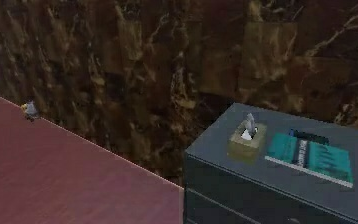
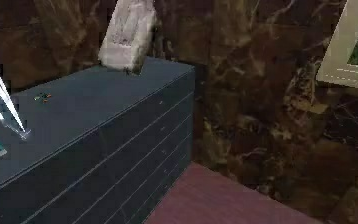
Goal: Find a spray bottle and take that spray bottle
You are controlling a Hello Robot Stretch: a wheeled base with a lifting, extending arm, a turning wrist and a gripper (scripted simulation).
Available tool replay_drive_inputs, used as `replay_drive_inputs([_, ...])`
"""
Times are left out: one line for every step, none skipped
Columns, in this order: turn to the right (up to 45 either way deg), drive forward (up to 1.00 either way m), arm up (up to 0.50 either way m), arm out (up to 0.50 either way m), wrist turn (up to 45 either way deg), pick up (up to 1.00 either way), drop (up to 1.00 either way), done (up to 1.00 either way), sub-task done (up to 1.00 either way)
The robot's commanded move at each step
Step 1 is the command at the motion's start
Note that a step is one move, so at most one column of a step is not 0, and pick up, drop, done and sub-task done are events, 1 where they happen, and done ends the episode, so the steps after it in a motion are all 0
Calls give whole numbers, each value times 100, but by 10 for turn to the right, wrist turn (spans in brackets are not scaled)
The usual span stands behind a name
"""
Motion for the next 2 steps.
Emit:
replay_drive_inputs([-450,0,0,0,0,0,0,0,0])
replay_drive_inputs([-90,0,0,0,0,0,0,0,0])
